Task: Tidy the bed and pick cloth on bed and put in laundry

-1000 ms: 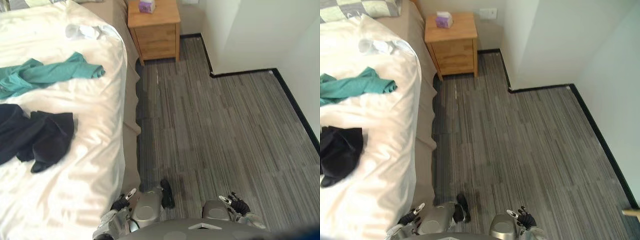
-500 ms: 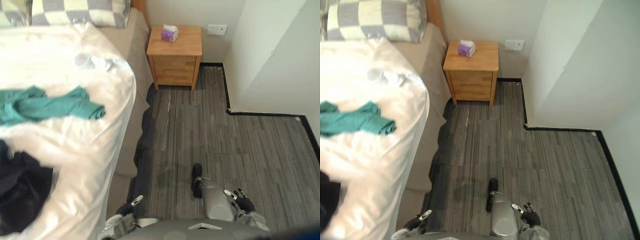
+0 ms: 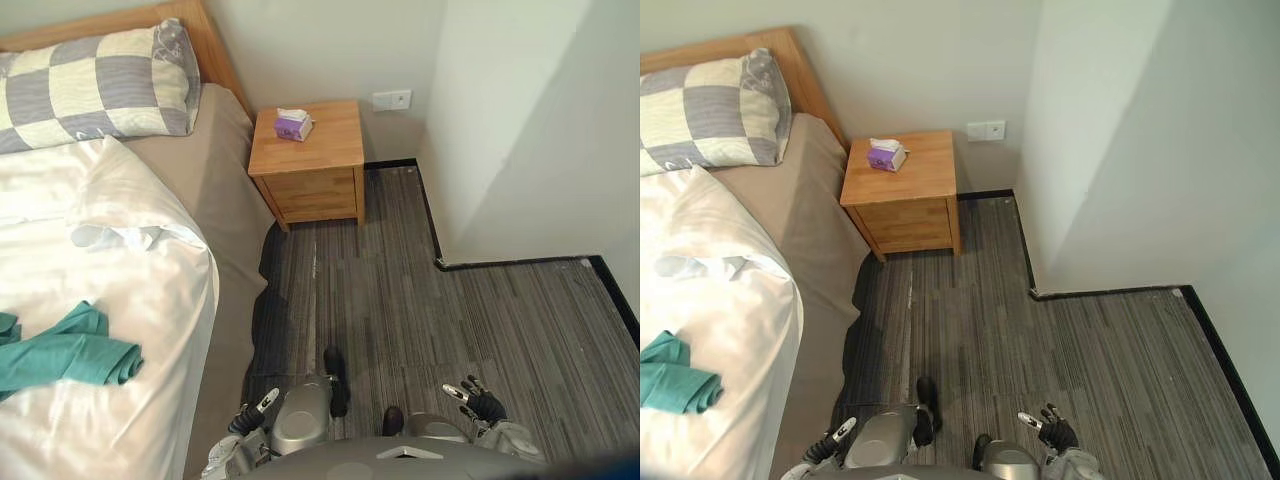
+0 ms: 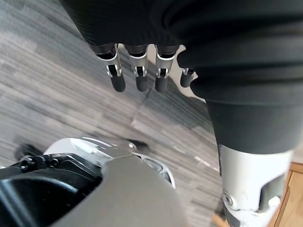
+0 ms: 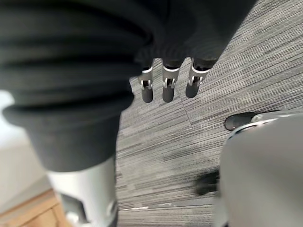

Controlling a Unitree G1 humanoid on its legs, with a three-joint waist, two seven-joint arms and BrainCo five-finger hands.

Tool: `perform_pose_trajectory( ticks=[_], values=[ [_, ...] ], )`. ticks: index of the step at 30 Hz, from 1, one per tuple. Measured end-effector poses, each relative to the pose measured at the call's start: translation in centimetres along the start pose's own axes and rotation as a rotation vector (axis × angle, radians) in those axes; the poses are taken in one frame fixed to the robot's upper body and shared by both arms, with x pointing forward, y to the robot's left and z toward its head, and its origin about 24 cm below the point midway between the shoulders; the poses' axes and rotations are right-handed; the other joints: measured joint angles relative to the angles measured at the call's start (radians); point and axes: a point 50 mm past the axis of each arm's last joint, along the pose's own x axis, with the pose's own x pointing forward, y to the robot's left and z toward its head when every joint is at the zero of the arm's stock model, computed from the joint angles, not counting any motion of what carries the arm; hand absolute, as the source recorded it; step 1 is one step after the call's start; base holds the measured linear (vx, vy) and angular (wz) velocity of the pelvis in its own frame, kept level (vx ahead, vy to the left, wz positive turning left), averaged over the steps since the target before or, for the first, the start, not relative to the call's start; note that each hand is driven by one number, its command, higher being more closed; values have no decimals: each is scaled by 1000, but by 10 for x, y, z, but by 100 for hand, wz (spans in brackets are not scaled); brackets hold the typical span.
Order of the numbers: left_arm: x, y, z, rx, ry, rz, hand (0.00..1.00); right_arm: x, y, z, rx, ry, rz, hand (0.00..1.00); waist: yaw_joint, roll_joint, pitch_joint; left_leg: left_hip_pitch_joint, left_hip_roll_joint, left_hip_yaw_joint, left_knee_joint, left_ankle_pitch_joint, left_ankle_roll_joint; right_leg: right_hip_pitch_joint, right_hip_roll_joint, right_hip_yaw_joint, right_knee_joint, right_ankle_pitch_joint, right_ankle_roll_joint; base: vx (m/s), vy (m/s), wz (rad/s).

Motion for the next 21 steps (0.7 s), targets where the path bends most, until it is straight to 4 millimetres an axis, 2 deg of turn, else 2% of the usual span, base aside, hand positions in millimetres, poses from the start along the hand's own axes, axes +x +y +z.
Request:
perform_pose_trajectory(
  ticks=[1, 2, 3, 4, 5, 6, 8, 9, 11, 12, 13, 14, 15, 17, 18, 19, 20, 21],
  values=[
    [0, 2, 1, 2, 2, 4, 0, 0, 2, -3, 0, 8, -4, 0, 0, -10, 0, 15, -6, 71, 10, 32, 71, 32, -21, -29, 0, -30, 24, 599, 55, 88],
    [0, 6, 0, 10, 19, 15, 0, -1, 3, -6, -4, 21, -14, 0, -5, -26, -21, 36, -52, 134, 2, 50, 165, 56, -64, -80, 37, -63, 74, 605, 50, 94],
    [0, 4, -1, 9, 28, 10, 0, -1, 1, -7, -10, 26, -23, 0, -1, -25, -39, 42, -86, 117, -14, 34, 223, 24, -97, -102, 113, -90, 122, 620, 67, 80],
    [0, 5, -2, 3, 31, 14, 0, 0, 1, -6, -9, 28, -28, 0, 2, -27, -41, 51, -108, 108, -20, 22, 246, 0, -122, -108, 192, -110, 156, 602, 121, 65],
    [0, 7, -1, 5, 34, 23, 0, 3, 3, 1, 11, 12, -39, 0, 2, -32, -41, 80, -150, 78, -10, -5, 278, -49, -180, -116, 402, -134, 199, 705, 167, 88],
    [0, 11, 0, 13, 41, 30, 0, 6, 9, 5, 27, 1, -34, 0, -1, -50, -42, 114, -181, 35, 7, -44, 288, -126, -238, -103, 664, -85, 218, 561, 136, 101],
    [0, 11, 1, 21, 41, 32, 0, 9, 14, 10, 19, -10, -17, 0, -6, -54, -41, 184, -208, -61, 7, -85, 284, -231, -283, -89, 958, -43, 197, 493, 54, 119],
    [0, 10, 1, 18, 42, 28, 0, 9, 15, 10, 9, -10, -15, 0, -9, -49, -41, 216, -209, -101, 1, -95, 280, -255, -284, -93, 1006, -45, 194, 527, -14, 159],
    [0, 8, 2, -6, 19, 19, 0, 9, 16, 14, -13, -36, -2, 0, -12, -34, -42, 315, -215, -261, -39, -111, 256, -362, -286, -98, 1021, -69, 153, 482, -107, 183],
    [0, 7, 3, -17, 11, 17, 0, 10, 17, 16, -14, -45, 0, 0, -16, -37, -42, 334, -214, -304, -47, -112, 254, -390, -285, -90, 993, -77, 140, 446, -195, 213],
    [0, 6, 4, -3, -3, 11, 0, 10, 16, 18, -15, -56, -1, 0, -24, -38, -41, 355, -205, -397, -46, -118, 242, -438, -268, -56, 885, -84, 130, 398, -237, 236],
    [1, 5, 6, 0, -17, 3, 0, 9, 16, 18, -7, -64, -6, 0, -29, -36, -42, 360, -194, -496, -44, -128, 227, -469, -230, 20, 719, -77, 138, 374, -251, 238],
    [1, 4, 6, -2, -22, 1, 0, 9, 16, 18, 0, -66, -6, 0, -28, -36, -42, 360, -190, -543, -43, -134, 220, -484, -211, 71, 643, -67, 143, 327, -291, 243],
    [1, 1, 8, -42, -42, -2, 0, 9, 18, 16, 47, -73, -9, 0, -26, -36, -42, 355, -177, -735, -6, -171, 202, -518, -134, 308, 405, 4, 148, 415, -506, 258],
    [1, 2, 7, -75, -46, 6, 0, 8, 21, 13, 51, -71, -5, 0, -25, -46, -49, 345, -177, -806, 44, -209, 180, -522, -100, 400, 340, 50, 143, 384, -554, 219],
    [0, 4, 7, -88, -50, 12, 0, 8, 23, 12, 46, -67, 2, 0, -17, -55, -54, 342, -181, -828, 69, -230, 167, -517, -89, 431, 310, 80, 139, 256, -428, 180],
    [-1, 9, 10, -102, -66, 24, 0, 8, 32, 6, 43, -51, 25, 0, -4, -96, -71, 337, -197, -823, 105, -260, 134, -502, -101, 455, 265, 151, 135, 217, -429, 165],
    [0, 4, 5, -124, -46, 19, 0, 9, 31, 10, 44, -57, 26, 0, 5, -51, -75, 326, -151, -798, 146, -299, 98, -496, -83, 386, 319, 162, 105, 192, -412, 151]
  ],
)
